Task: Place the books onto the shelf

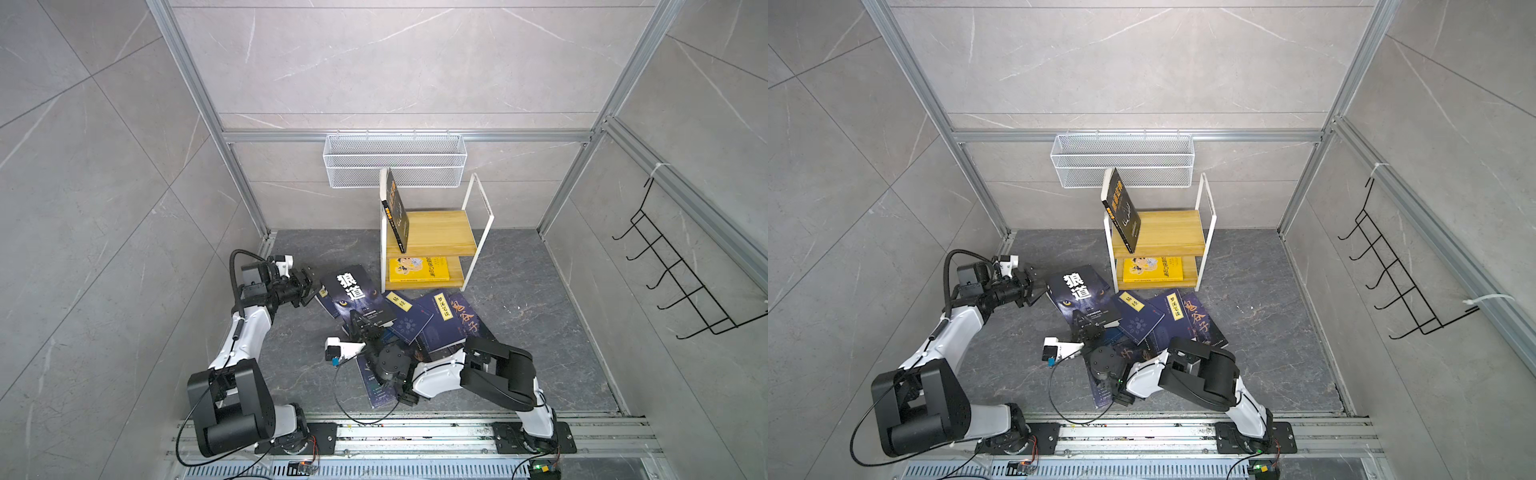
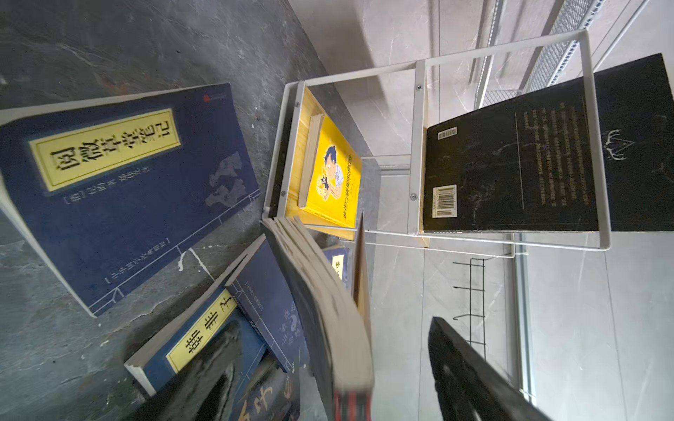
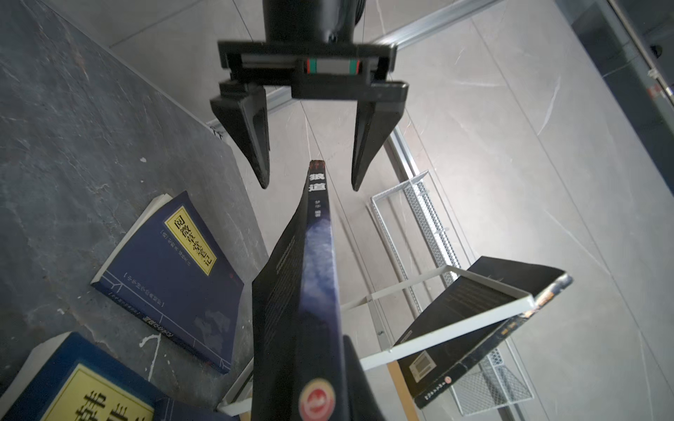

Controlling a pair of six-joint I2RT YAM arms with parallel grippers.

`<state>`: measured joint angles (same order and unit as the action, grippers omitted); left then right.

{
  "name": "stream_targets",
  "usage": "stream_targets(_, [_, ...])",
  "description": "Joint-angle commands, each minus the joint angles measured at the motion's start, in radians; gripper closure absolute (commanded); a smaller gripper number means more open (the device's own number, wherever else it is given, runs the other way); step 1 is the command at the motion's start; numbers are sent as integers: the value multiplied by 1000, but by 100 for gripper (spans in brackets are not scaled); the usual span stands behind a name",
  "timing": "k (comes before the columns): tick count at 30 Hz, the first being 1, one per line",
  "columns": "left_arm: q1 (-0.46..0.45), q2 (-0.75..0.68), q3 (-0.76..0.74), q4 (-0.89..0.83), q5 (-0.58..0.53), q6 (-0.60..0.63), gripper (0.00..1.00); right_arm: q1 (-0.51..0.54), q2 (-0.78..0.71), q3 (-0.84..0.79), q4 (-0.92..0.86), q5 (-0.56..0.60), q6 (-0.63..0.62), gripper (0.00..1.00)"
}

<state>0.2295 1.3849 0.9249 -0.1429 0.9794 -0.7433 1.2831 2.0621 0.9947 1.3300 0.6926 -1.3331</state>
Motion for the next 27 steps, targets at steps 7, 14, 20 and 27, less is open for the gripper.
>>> stream_targets(7, [-47,42,47,-63,226,91,30,27,-130,-93,101,-101,-90,100])
stream_targets(14, [-83,30,52,-73,241,100,66,15,-102,-65,98,-113,-102,100])
stream_targets(20, [-84,1,54,-104,206,125,100,10,-82,-51,98,-97,-85,100])
stream_targets(27, [-84,-20,49,-110,217,132,71,3,-68,-37,98,-97,-95,100])
